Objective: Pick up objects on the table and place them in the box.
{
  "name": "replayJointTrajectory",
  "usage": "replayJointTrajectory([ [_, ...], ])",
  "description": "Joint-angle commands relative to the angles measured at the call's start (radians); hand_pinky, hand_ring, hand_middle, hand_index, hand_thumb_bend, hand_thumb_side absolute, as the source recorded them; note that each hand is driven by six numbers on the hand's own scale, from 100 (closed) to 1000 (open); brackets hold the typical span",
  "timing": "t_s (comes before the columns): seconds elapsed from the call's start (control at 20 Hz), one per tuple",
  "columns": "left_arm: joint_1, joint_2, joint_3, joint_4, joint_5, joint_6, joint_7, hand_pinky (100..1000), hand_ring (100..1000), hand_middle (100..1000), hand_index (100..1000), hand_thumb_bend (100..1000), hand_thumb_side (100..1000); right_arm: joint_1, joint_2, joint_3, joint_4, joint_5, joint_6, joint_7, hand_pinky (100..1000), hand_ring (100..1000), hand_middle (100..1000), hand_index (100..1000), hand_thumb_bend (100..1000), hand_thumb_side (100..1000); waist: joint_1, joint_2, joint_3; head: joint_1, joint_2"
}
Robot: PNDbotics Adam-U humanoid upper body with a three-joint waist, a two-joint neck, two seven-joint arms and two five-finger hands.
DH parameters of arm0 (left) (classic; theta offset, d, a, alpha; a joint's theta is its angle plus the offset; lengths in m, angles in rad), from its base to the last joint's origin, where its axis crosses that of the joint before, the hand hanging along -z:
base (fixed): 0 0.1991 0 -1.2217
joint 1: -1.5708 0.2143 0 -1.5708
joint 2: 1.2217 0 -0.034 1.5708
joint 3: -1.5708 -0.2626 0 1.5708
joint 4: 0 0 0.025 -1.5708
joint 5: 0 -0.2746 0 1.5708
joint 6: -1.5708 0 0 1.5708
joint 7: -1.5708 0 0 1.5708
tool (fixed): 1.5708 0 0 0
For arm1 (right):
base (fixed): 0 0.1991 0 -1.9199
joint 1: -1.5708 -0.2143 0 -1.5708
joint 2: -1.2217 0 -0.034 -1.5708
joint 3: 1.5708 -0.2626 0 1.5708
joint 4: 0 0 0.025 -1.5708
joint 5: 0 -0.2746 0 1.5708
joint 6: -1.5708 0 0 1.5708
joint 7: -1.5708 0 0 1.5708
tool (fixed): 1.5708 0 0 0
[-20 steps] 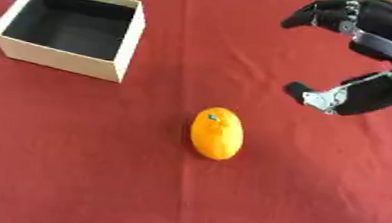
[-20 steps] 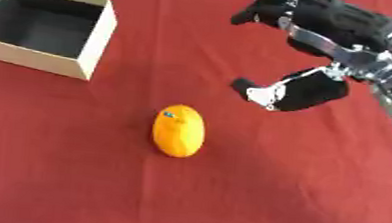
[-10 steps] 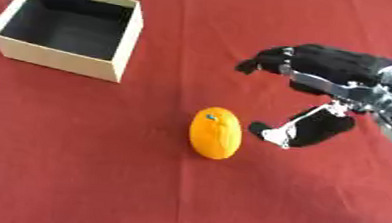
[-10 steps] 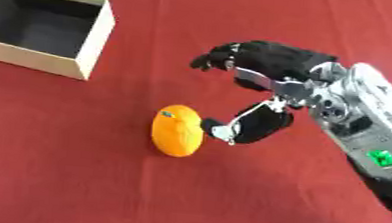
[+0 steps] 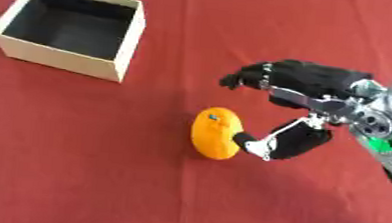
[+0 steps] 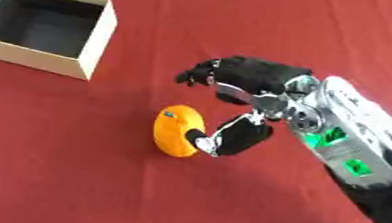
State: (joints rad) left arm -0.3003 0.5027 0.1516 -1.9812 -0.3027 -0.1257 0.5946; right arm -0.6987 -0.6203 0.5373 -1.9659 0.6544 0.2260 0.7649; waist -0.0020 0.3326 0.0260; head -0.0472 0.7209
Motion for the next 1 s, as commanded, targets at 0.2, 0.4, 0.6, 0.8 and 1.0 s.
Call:
replayJointTrajectory([
  [0.2, -0.012, 0.017, 0.001, -0.019, 0.005, -0.002, -0.006, 575, 697, 635, 726, 562, 839, -0.031, 0.023, 0.032, 0.088, 0.05, -0.019, 0.013, 946, 911, 863, 991, 279, 451, 0.0, -0.016, 0.007, -0.006, 0.004],
  [0.4, -0.01, 0.015, 0.001, -0.019, 0.006, -0.001, -0.006, 574, 697, 634, 726, 561, 839, -0.036, 0.042, 0.047, 0.162, 0.108, -0.053, -0.012, 943, 911, 862, 987, 289, 444, 0.001, -0.014, 0.008, -0.008, 0.003],
  [0.6, -0.009, 0.014, 0.0, -0.019, 0.007, -0.001, -0.008, 574, 698, 634, 726, 560, 840, -0.041, 0.056, 0.06, 0.217, 0.132, -0.076, -0.024, 942, 911, 859, 986, 292, 436, 0.002, -0.012, 0.008, -0.011, 0.003],
  [0.8, -0.009, 0.013, 0.0, -0.019, 0.007, -0.001, -0.009, 574, 698, 634, 725, 559, 841, -0.042, 0.069, 0.075, 0.257, 0.125, -0.097, -0.017, 940, 905, 835, 981, 284, 430, 0.004, -0.011, 0.01, -0.014, 0.003],
  [1.0, -0.008, 0.012, 0.001, -0.019, 0.007, 0.0, -0.009, 574, 698, 634, 723, 557, 841, -0.04, 0.067, 0.073, 0.238, 0.092, -0.106, -0.023, 926, 878, 753, 920, 250, 434, 0.004, -0.01, 0.009, -0.015, 0.006],
])
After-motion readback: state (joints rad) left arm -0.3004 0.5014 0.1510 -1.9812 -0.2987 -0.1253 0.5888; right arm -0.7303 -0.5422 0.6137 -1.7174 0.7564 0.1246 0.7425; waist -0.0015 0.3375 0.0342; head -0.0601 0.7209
